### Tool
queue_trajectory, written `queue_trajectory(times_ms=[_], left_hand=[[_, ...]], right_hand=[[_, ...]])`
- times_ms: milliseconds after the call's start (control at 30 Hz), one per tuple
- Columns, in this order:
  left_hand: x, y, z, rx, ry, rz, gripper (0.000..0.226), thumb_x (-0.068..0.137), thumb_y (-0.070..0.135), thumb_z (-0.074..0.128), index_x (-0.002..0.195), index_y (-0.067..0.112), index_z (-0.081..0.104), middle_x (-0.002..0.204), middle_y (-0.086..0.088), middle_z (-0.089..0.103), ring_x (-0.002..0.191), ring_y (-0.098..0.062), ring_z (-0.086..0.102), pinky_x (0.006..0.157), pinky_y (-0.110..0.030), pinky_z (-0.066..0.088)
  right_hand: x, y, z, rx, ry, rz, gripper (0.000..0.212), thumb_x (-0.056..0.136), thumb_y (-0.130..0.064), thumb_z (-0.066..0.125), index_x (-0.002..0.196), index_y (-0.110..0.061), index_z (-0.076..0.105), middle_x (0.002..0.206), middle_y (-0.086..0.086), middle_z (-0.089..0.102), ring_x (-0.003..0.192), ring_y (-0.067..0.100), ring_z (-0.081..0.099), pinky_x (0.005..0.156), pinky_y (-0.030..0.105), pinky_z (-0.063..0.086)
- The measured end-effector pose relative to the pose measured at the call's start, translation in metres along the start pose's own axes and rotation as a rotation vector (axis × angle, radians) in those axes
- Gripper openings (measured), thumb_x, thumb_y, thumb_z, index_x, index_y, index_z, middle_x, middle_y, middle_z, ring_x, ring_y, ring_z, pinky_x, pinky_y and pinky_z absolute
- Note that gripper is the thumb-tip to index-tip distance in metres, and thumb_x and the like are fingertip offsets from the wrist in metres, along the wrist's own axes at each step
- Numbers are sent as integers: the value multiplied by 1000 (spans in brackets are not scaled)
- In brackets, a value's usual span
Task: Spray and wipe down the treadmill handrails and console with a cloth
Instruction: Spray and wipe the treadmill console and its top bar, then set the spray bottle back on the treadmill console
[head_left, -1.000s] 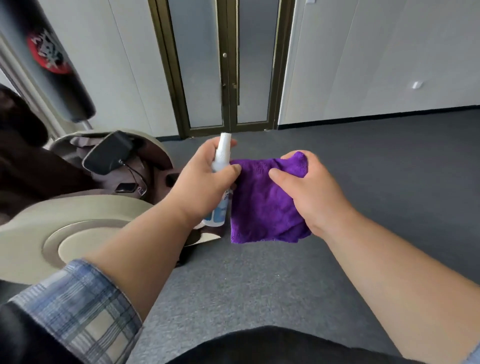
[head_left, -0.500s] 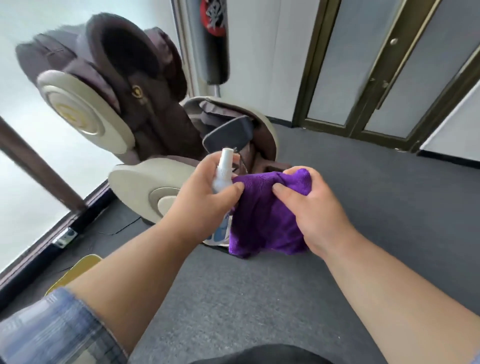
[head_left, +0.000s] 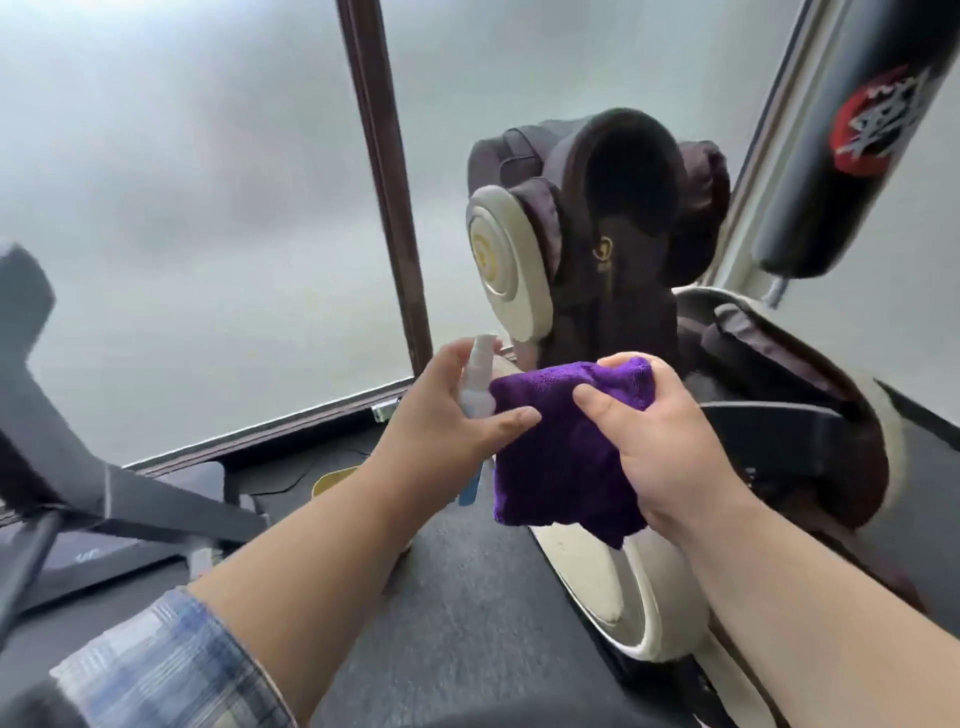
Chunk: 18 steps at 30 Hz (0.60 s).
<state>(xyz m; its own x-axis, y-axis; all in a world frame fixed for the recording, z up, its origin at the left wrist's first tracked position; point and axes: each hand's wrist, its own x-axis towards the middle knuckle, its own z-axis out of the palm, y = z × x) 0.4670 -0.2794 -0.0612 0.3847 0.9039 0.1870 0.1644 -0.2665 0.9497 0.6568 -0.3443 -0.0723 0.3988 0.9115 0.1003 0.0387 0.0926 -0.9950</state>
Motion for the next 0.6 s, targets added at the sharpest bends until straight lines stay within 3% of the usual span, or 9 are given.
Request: queue_trajectory(times_ms=[67, 133, 300, 400, 467, 600], left_hand=[[7, -5, -2, 12, 107, -12, 54, 71, 39, 83, 114, 54, 53, 97, 13, 67, 84, -7, 68, 81, -27, 57], [8, -8, -13, 32, 207, -30, 51, 75, 32, 79, 114, 51, 53, 94, 12, 65, 78, -3, 64, 76, -21, 53], [0, -20, -64, 45, 409, -45, 50, 81, 18, 74, 113, 50, 53, 83, 24, 64, 72, 1, 61, 68, -12, 49], [-4, -26, -99, 59, 493, -78, 51, 83, 10, 74, 110, 49, 54, 79, 22, 64, 69, 0, 60, 65, -13, 49], [-5, -29, -129, 67, 567, -99, 51, 83, 13, 74, 110, 50, 54, 83, 17, 66, 72, -3, 63, 70, -20, 54], [5, -37, -199, 98, 643, -94, 50, 78, 21, 74, 114, 48, 54, 94, 3, 65, 81, -13, 64, 80, -35, 58]], right_hand=[[23, 0, 9, 72, -107, -5, 30, 73, -36, 83, 97, -41, 66, 94, -3, 76, 85, 16, 74, 69, 31, 59], [38, 3, 22, 114, -223, 16, 35, 71, -31, 86, 99, -39, 67, 96, -1, 76, 85, 17, 75, 66, 27, 58], [66, 5, 77, 71, -624, 61, 56, 62, -38, 90, 113, -42, 67, 111, -1, 75, 100, 20, 73, 79, 32, 59], [79, 1, 126, 39, -771, 75, 39, 71, -32, 86, 107, -32, 72, 105, 5, 76, 99, 23, 73, 83, 37, 59], [88, -5, 163, 43, -826, 88, 26, 74, -29, 83, 99, -26, 74, 99, 9, 77, 93, 27, 74, 77, 36, 60], [111, -14, 240, 63, -864, 98, 21, 74, -27, 82, 93, -23, 73, 93, 10, 76, 82, 25, 75, 64, 30, 58]])
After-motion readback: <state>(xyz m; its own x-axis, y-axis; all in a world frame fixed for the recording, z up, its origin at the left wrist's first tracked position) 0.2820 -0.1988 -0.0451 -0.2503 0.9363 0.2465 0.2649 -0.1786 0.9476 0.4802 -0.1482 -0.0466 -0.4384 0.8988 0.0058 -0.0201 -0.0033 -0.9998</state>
